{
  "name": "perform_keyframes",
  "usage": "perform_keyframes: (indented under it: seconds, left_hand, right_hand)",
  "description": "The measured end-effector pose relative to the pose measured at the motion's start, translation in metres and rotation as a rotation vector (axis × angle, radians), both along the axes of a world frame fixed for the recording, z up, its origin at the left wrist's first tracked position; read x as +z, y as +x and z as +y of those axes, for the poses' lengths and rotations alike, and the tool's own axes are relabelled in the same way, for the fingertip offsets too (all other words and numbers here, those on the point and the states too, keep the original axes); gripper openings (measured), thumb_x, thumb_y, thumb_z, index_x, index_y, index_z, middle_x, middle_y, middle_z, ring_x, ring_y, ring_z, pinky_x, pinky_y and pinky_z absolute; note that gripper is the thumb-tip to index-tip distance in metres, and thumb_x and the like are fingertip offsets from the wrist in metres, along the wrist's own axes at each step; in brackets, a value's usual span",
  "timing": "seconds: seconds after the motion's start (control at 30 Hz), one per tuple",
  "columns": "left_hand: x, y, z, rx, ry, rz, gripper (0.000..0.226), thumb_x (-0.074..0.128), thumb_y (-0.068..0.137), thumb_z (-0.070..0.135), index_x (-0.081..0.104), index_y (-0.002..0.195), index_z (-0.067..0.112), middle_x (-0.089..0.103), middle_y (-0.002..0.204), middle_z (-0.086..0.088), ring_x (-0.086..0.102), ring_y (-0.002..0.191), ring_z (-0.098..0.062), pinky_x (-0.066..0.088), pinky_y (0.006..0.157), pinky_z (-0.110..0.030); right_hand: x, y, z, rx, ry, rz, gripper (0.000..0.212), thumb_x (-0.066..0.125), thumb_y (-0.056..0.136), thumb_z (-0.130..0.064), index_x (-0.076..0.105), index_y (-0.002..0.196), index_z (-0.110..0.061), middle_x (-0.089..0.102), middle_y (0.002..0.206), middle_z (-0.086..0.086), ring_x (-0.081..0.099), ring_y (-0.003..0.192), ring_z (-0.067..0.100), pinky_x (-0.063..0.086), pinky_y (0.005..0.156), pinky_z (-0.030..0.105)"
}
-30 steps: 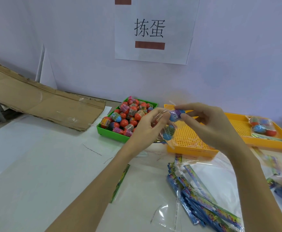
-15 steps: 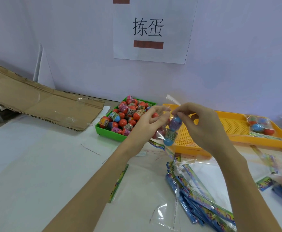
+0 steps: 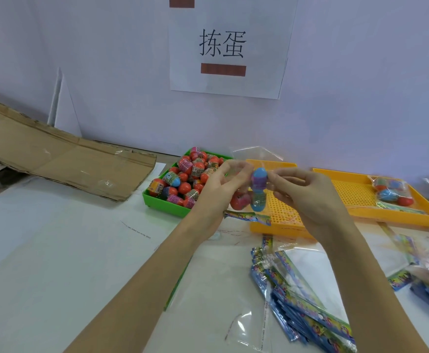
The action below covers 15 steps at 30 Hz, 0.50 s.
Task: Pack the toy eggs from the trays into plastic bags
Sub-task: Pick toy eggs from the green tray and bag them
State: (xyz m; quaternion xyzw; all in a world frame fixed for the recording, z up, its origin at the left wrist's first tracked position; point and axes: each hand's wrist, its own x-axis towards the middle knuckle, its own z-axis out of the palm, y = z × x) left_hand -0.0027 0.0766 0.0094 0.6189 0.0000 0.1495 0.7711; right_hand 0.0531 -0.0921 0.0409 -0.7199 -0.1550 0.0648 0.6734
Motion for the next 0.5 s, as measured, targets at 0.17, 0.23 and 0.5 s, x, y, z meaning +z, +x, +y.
perform_keyframes:
  seconds: [0.17, 0.23, 0.5]
  left_hand:
    - [-0.002, 0.000, 0.002, 0.114, -0.048, -0.040, 0.036, 0.064, 0.100, 0.036, 0.074, 0.110, 0.004, 0.077, 0.106, -0.014, 0.070, 0.086, -0.017, 0.058, 0.075, -0.025]
    - [-0.002, 0.000, 0.006, 0.122, -0.173, -0.020, 0.023, 0.071, 0.096, 0.027, 0.076, 0.108, 0.007, 0.079, 0.110, -0.009, 0.074, 0.095, -0.018, 0.057, 0.075, -0.024]
    - [-0.002, 0.001, 0.014, 0.110, -0.269, 0.002, 0.014, 0.080, 0.085, 0.011, 0.077, 0.098, 0.008, 0.078, 0.095, -0.011, 0.070, 0.078, -0.016, 0.058, 0.073, -0.022]
  right_hand:
    - [-0.003, 0.003, -0.003, 0.056, -0.013, 0.046, 0.019, 0.076, 0.091, -0.030, 0.076, 0.101, -0.013, 0.078, 0.097, 0.001, 0.072, 0.093, 0.012, 0.052, 0.077, 0.027]
    - [-0.003, 0.004, -0.004, 0.051, -0.024, 0.014, 0.019, 0.076, 0.091, -0.030, 0.076, 0.101, -0.014, 0.079, 0.097, 0.001, 0.071, 0.087, 0.010, 0.052, 0.076, 0.027]
    - [-0.005, 0.005, -0.004, 0.032, -0.065, -0.100, 0.016, 0.079, 0.088, -0.036, 0.080, 0.092, -0.021, 0.078, 0.086, -0.005, 0.068, 0.074, 0.003, 0.051, 0.063, 0.016]
